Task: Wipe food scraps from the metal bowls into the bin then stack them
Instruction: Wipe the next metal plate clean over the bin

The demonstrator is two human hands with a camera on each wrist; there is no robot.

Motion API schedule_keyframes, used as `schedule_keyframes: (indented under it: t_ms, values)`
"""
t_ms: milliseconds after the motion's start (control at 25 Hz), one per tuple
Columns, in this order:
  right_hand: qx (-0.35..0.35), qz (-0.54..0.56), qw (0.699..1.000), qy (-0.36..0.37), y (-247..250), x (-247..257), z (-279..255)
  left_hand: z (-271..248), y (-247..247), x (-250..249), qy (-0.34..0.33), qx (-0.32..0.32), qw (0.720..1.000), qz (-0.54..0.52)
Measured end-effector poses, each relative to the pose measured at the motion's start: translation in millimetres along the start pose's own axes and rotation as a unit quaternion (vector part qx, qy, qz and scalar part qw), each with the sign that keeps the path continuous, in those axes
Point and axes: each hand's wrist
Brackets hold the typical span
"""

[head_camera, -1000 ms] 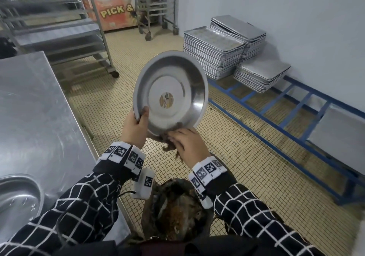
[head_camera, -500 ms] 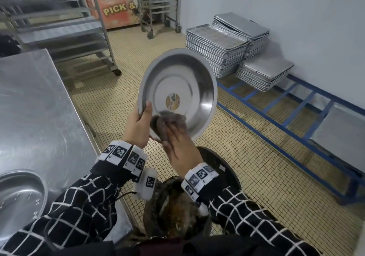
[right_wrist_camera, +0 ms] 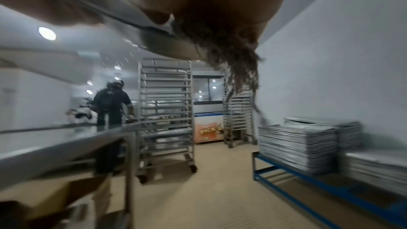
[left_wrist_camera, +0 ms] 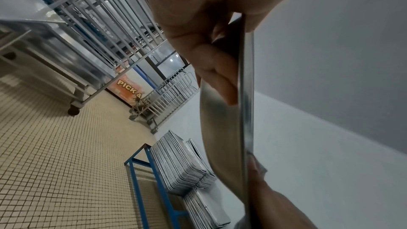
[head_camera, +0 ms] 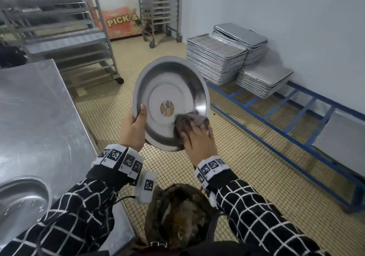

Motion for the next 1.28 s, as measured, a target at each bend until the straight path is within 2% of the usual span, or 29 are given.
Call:
schedule_keyframes:
  t_ms: [80, 160, 200, 280, 360, 440, 520, 600, 680, 760, 880, 960, 1040, 1080, 1160, 1200, 1240, 1280]
  values:
    - [0.018, -0.03, 0.997, -0.061, 11.3, -29.0, 13.1, -2.5, -0.4, 4.3, 0.025, 0.021, 0.999, 0.019]
    - [-0.041, -0.002, 0.997, -0.071, 21.6, -38.0, 22.9, -7.4, -0.6, 2.9, 0.058, 0.028, 0.998, 0.02]
    - [-0.083, 0.054, 0.991, -0.089, 27.5, -38.2, 25.4, -7.8, 0.3, 3.7, 0.072, 0.034, 0.997, 0.008]
    - [-0.153, 0.192, 0.958, -0.151, 42.6, -36.2, 25.8, -6.5, 6.8, 4.9, 0.107, 0.052, 0.993, -0.012]
    - [-0.151, 0.283, 0.923, -0.211, 55.2, -35.3, 24.8, -2.7, 18.0, 8.7, 0.146, 0.06, 0.987, -0.026]
    - [-0.128, 0.305, 0.915, -0.23, 58.2, -35.3, 23.5, -0.2, 24.7, 13.1, 0.169, 0.049, 0.983, -0.053]
    - [-0.148, 0.331, 0.9, -0.24, 55.8, -32.4, 22.2, -1.2, 25.6, 19.7, 0.097, 0.018, 0.995, -0.009]
    - [-0.198, 0.382, 0.861, -0.27, 51.0, -22.7, 19.6, -8.8, 19.2, 24.5, 0.013, 0.001, 0.999, 0.049]
    - [-0.238, 0.42, 0.826, -0.291, 44.6, -5.9, 16.7, -15.7, 9.3, 29.2, 0.003, 0.028, 0.999, 0.042]
    - [-0.243, 0.45, 0.811, -0.285, 33.6, 9.9, 11.6, -18.7, 1.2, 30.7, 0.044, 0.044, 0.998, 0.011]
    - [-0.224, 0.436, 0.828, -0.273, 23.8, 20.3, 2.0, -11.4, 4.8, 26.3, 0.119, -0.001, 0.991, -0.054]
    - [-0.221, 0.41, 0.843, -0.27, 22.8, 19.7, -5.3, -5.3, 10.6, 25.4, 0.113, -0.021, 0.992, -0.052]
    - [-0.208, 0.386, 0.87, -0.227, 23.5, 24.5, -9.3, -2.6, 14.9, 25.3, 0.098, -0.035, 0.994, -0.033]
    - [-0.189, 0.368, 0.893, -0.179, 21.4, 30.3, -8.9, -2.0, 15.6, 24.8, 0.094, -0.038, 0.995, -0.023]
    - [-0.124, 0.274, 0.953, -0.023, 14.9, 50.8, -8.4, -2.9, 14.8, 21.4, 0.083, -0.029, 0.996, -0.02]
    - [-0.088, 0.214, 0.971, 0.064, 8.2, 62.2, -8.6, -4.5, 13.6, 17.2, 0.078, -0.015, 0.996, -0.026]
    - [-0.059, 0.176, 0.975, 0.126, 3.6, 71.9, -9.3, -5.3, 12.8, 13.7, 0.073, -0.001, 0.997, -0.03]
    - [-0.03, 0.162, 0.974, 0.153, 1.9, 76.9, -10.5, -6.4, 12.5, 9.2, 0.063, 0.01, 0.997, -0.03]
Point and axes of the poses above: each hand's wrist, its own z-axis towards the middle knuckle, its own y-axis out of the back of the hand, x = y × z, and after that the axes turned 8 degrees about y, right-handed
